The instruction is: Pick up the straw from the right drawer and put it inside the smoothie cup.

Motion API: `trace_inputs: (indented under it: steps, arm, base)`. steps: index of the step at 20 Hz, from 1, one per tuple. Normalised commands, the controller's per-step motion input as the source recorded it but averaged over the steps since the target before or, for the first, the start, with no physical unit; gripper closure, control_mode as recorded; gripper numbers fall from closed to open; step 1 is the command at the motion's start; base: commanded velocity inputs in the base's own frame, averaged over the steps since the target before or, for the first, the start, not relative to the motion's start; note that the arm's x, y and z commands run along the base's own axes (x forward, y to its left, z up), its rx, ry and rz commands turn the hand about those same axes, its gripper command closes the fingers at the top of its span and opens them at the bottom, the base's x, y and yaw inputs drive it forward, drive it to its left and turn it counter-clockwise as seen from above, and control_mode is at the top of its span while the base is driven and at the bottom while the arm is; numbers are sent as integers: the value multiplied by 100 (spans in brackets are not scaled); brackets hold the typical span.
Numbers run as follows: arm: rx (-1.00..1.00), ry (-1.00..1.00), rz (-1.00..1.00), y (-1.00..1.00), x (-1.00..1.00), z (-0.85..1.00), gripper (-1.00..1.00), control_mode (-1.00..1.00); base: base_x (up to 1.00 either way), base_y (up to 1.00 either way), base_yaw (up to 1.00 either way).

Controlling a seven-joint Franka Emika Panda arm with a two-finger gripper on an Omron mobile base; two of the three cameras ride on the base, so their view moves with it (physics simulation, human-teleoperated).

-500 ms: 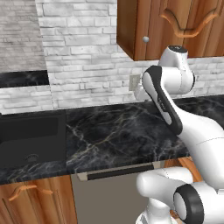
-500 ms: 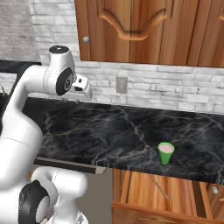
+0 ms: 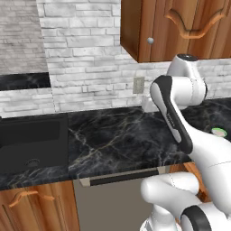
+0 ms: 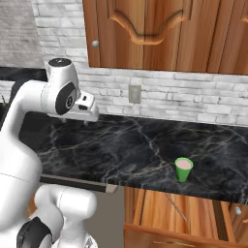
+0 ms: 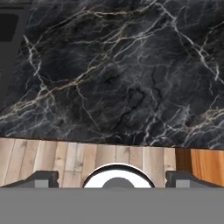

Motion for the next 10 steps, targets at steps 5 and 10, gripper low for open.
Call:
trace_inputs:
  steps: [5,10]
  arm:
    - [-5,0,0,12,-39,-43,-100,-100]
    - [-3,1,0,14,-9,-21,-100,-100]
  base:
    - [0,0,0]
    - [0,0,0]
